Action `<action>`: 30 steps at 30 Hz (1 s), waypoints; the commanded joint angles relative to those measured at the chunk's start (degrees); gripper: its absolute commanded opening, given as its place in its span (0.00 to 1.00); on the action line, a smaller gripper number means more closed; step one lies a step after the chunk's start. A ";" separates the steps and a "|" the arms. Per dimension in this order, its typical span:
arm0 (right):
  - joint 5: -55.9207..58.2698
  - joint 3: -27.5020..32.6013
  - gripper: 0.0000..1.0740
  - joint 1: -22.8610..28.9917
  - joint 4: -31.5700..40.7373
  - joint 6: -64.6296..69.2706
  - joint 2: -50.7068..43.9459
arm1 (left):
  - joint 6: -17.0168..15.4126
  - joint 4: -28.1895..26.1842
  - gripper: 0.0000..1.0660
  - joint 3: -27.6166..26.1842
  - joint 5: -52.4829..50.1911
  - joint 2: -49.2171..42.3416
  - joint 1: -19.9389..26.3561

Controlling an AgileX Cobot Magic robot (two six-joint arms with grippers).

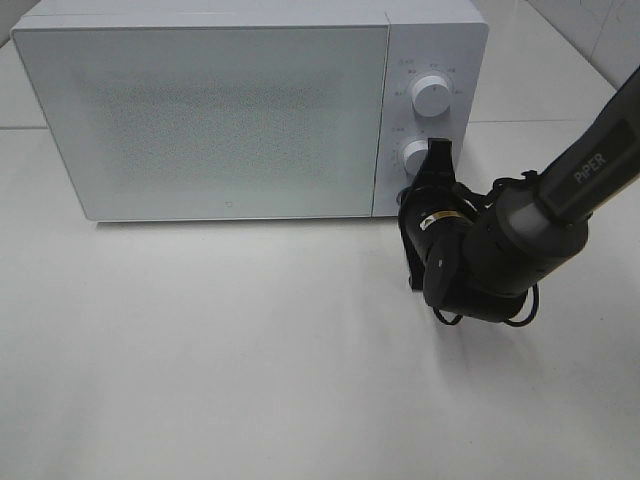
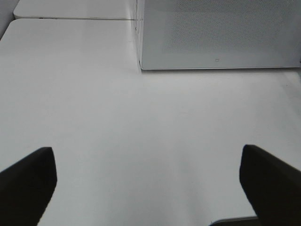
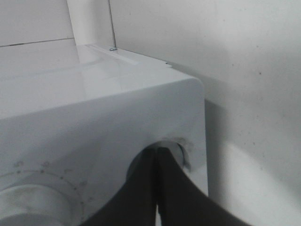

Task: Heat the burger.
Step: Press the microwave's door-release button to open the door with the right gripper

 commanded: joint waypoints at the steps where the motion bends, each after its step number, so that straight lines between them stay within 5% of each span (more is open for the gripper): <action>1: -4.13 -4.07 0.00 -0.63 2.46 -1.49 -0.29 | 0.06 -0.17 0.92 0.11 -0.63 -0.86 0.17; 10: -10.54 -12.20 0.00 -0.63 6.65 -6.53 2.69 | 0.06 -0.17 0.92 0.11 -0.63 -0.86 0.17; 30: -8.08 -12.55 0.00 -0.40 3.72 -7.56 2.69 | 0.06 -0.17 0.92 0.11 -0.63 -0.86 0.17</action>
